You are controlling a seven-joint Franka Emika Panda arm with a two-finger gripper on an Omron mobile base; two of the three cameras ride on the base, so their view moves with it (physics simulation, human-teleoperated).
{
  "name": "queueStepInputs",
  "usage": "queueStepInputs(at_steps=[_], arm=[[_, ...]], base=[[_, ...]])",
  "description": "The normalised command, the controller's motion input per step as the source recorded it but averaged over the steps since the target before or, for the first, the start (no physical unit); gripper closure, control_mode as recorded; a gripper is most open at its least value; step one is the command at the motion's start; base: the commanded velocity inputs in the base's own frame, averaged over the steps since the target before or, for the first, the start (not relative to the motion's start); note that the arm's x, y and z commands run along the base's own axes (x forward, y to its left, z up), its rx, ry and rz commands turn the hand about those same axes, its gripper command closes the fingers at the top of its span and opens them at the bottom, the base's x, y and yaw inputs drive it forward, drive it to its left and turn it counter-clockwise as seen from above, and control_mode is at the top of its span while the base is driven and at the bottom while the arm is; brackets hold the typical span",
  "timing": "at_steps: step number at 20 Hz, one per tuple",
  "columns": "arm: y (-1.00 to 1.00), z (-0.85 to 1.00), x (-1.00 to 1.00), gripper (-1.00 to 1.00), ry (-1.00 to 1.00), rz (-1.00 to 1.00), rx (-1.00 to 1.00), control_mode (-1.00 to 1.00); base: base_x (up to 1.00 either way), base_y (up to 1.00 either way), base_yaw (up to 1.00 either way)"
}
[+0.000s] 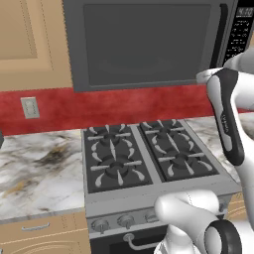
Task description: Pick the kebab skewer from the counter and place it in the microwave. Then turn on the microwave.
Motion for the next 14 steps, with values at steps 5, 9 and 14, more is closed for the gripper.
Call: queueStepInputs(at_steps=[5, 9, 14], arm=[[-0.11, 0.13, 0.21, -1.0, -0.12, 0.0, 0.0, -1.0], [-0.14, 0.15, 0.25, -1.0, -0.02, 0.0, 0.0, -1.0], [-0.16, 0.15, 0.32, -1.0, 0.0, 0.0, 0.0, -1.0]], base=[[0.0, 0.0, 0.0], [0.0, 0.0, 0.0], [0.0, 0.0, 0.0]])
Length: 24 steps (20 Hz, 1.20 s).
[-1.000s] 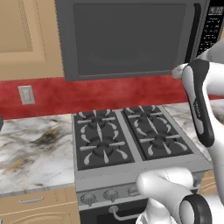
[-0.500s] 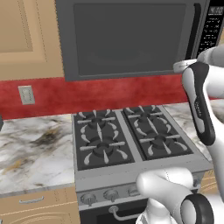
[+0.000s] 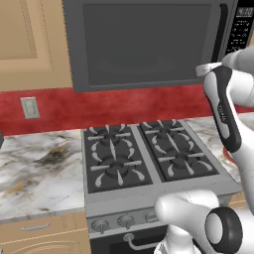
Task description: Pick the kebab skewer from the counter and place it in the microwave. Then turn on the microwave.
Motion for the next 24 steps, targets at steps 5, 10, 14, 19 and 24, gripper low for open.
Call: queueStepInputs(at_steps=[5, 10, 14, 19, 24], arm=[[-0.17, 0.11, 0.32, -1.0, 0.0, 0.0, 0.0, -1.0], [-0.13, 0.07, 0.32, -1.0, 0.0, 0.0, 0.02, -1.0], [-0.09, 0.03, 0.35, -1.0, 0.0, 0.0, 0.01, -1.0], [-0.06, 0.0, 0.36, -1.0, 0.0, 0.01, 0.0, -1.0], [-0.07, 0.0, 0.35, -1.0, 0.0, 0.02, 0.01, -1.0]], base=[[0.0, 0.0, 0.0], [0.0, 0.0, 0.0], [0.0, 0.0, 0.0], [0.0, 0.0, 0.0], [0.0, 0.0, 0.0]])
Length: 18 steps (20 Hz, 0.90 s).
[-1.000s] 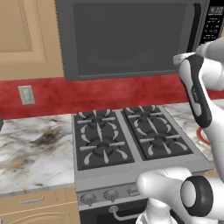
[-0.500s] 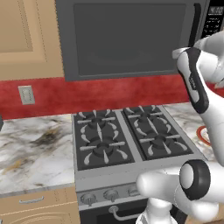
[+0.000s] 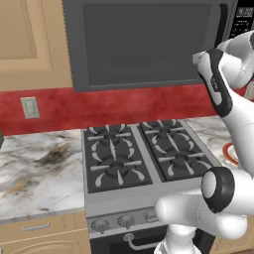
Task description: Pick the kebab skewer from the counter and place it in the microwave. Then turn on the microwave.
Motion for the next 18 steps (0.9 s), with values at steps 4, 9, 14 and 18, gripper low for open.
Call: queueStepInputs(at_steps=[4, 9, 14, 18], arm=[[-0.07, 0.0, 0.32, -1.0, 0.0, 0.04, 0.02, -1.0], [-0.04, 0.0, 0.3, -1.0, 0.0, 0.06, 0.02, -1.0], [0.06, 0.0, 0.29, 1.0, 0.0, 0.04, 0.0, -1.0], [0.1, 0.0, 0.22, 1.0, -0.01, 0.02, 0.0, -1.0]], base=[[0.0, 0.0, 0.0], [0.0, 0.0, 0.0], [0.0, 0.0, 0.0], [0.0, 0.0, 0.0]])
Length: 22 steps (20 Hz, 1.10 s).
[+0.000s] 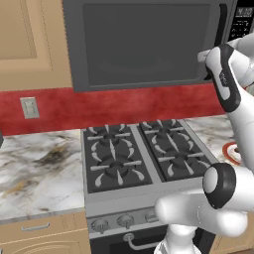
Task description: Pick the kebab skewer from the counter and place it in the microwave. Then turn on the microwave.
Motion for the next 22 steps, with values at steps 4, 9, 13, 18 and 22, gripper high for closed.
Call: queueStepInputs(at_steps=[4, 9, 13, 18, 22], arm=[[0.13, 0.0, 0.22, 1.0, 0.0, 0.01, 0.0, -1.0], [0.26, 0.0, 0.12, 1.0, 0.0, 0.0, -0.02, -1.0], [0.27, 0.01, 0.02, 1.0, -0.03, 0.0, -0.07, -1.0], [0.15, 0.03, -0.05, 1.0, -0.03, 0.0, -0.01, -1.0], [0.11, 0.05, -0.11, 1.0, -0.01, 0.01, 0.0, -1.0]], base=[[0.0, 0.0, 0.0], [0.0, 0.0, 0.0], [0.0, 0.0, 0.0], [0.0, 0.0, 0.0], [0.0, 0.0, 0.0]])
